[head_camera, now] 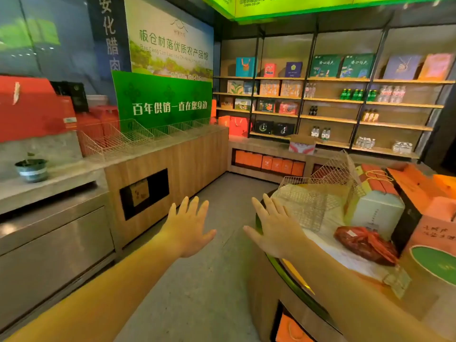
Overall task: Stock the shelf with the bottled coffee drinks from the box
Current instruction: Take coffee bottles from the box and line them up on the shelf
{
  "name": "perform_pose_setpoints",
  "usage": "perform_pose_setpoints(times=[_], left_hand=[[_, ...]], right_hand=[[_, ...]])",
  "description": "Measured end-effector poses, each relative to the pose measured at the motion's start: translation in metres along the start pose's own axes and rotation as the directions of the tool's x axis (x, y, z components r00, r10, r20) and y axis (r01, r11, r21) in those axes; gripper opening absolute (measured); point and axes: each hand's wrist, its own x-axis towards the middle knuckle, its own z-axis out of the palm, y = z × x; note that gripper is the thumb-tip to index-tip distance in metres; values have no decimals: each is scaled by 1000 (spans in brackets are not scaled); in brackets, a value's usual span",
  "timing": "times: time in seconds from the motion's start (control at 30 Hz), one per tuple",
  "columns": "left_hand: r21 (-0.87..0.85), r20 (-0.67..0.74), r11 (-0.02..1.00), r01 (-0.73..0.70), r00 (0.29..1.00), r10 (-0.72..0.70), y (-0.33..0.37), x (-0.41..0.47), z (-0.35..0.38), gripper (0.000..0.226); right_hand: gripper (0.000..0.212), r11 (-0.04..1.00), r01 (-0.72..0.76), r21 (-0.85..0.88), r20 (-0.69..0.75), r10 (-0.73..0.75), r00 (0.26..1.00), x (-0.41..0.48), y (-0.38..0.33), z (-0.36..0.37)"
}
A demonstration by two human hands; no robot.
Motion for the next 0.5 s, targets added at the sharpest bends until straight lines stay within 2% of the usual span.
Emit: perform_pose_setpoints(times=[0.2,0.5], left_hand=[[27,35,999,-35,999,34,-34,114,15,84],[50,51,998,-33,998,30,-59,328,34,84]], right_hand=[[83,998,-58,-6,35,58,998,112,21,34],[83,998,-69,-1,78,69,995,323,100,86]])
